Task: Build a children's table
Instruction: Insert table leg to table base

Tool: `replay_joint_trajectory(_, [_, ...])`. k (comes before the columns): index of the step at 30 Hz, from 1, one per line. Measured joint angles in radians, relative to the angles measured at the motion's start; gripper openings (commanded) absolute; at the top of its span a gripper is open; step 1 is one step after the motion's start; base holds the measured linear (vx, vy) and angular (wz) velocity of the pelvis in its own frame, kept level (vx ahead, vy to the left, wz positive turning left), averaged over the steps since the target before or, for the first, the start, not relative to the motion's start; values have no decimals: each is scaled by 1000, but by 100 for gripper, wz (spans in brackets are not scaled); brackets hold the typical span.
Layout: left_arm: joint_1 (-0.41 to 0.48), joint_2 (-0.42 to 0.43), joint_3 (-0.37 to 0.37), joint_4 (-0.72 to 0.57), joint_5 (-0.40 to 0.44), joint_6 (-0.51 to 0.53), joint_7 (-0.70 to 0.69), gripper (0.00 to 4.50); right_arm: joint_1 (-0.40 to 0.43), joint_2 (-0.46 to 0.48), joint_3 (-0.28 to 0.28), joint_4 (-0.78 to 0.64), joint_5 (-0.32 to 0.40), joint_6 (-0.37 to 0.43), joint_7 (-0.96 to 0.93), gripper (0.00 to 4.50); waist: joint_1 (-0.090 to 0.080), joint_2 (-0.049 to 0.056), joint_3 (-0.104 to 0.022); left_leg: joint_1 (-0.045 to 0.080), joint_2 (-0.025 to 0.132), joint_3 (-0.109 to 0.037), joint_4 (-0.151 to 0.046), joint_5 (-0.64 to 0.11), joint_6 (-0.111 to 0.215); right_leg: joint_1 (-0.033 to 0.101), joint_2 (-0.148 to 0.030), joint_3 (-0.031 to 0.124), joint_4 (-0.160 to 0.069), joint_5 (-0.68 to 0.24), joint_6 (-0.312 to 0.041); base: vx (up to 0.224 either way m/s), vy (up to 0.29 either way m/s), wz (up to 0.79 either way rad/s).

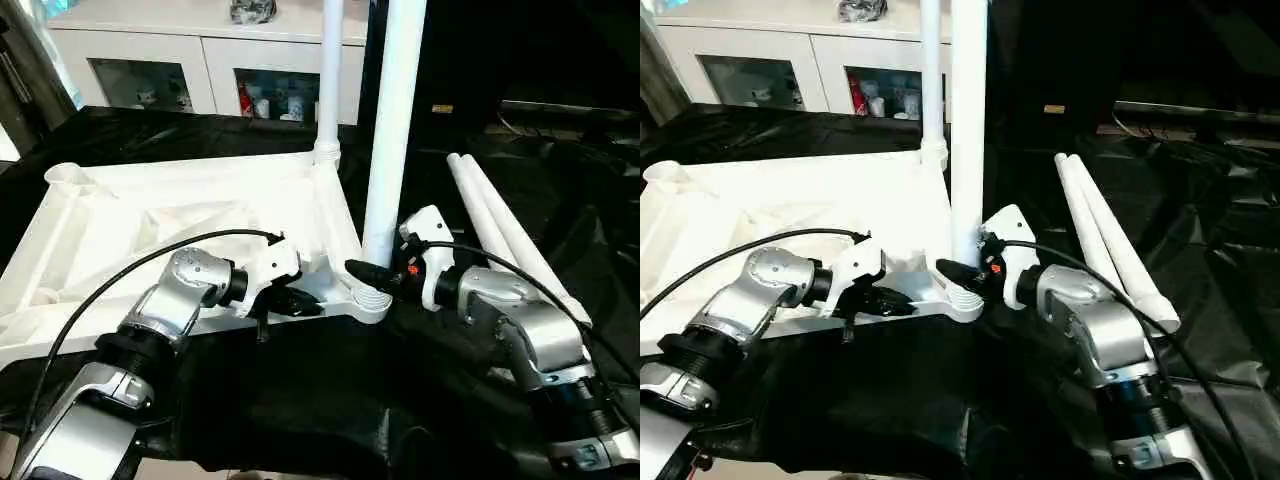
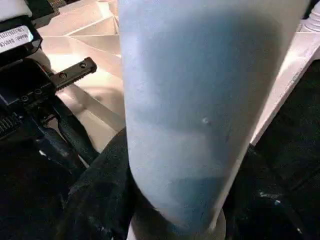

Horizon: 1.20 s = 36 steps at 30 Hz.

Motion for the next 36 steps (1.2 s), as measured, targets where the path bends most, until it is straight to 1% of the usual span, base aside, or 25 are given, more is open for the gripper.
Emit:
replay_joint_trajectory(4, [0, 4, 1, -2, 0, 5, 0, 0, -8, 9, -1, 19, 1, -9, 3, 190, -6, -2, 1, 0, 0, 0, 0, 0, 0, 0, 0, 0, 0, 0, 0, 0, 0, 0])
replay_joint_trajectory(9, [1, 4, 1, -9, 0, 17, 0, 0, 12, 23, -24, 28, 10, -26, 3, 190, -7, -6, 1, 0, 1, 0, 0, 1, -1, 1, 0, 0, 0, 0, 0, 0, 0, 0])
replay_joint_trajectory(12, [1, 2, 1, -10, -1, 18, 0, 0, 56, 55, -76, 32, 45, -61, -9, 190, -6, -7, 0, 0, 1, 1, -1, 0, -1, 1, 0, 0, -1, 0, 0, 0, 0, 0])
replay_joint_trajectory(14, [1, 3, 1, -10, -1, 18, 1, 0, 75, 83, -117, 57, 83, -74, -16, 190, -6, -7, 0, 0, 1, 1, -2, 0, -1, 1, 0, 0, -2, 0, 0, 0, 0, 0])
replay_joint_trajectory(17, [1, 3, 1, -8, 0, 18, 1, 0, 98, 117, -159, 89, 123, -108, -21, 190, -6, -6, 0, 1, 1, 1, -3, 1, -1, 1, 0, 0, -2, 0, 0, 0, 0, 0])
replay_joint_trajectory(25, [-5, -2, 1, 7, 1, 16, 7, 0, 134, 161, -192, 123, 149, -193, -23, 190, -6, -5, 0, 3, 1, 1, -7, 2, -3, 2, 0, 0, -3, 0, 0, 0, 0, 0])
replay_joint_trajectory(31, [-13, -9, 1, 24, 2, 14, 17, 0, 161, 189, -191, 188, 138, -358, -6, 190, -8, -3, 1, 4, 1, 1, -8, 2, -3, 3, 0, 0, -4, 1, -2, 0, 0, 0])
replay_joint_trajectory(36, [-20, -10, 1, 35, 5, 10, 24, 0, 154, 206, -192, 247, 131, -432, 2, 190, -11, -2, 1, 4, 1, 1, -9, 2, -3, 4, 0, 0, -6, 2, -3, 0, 0, 0])
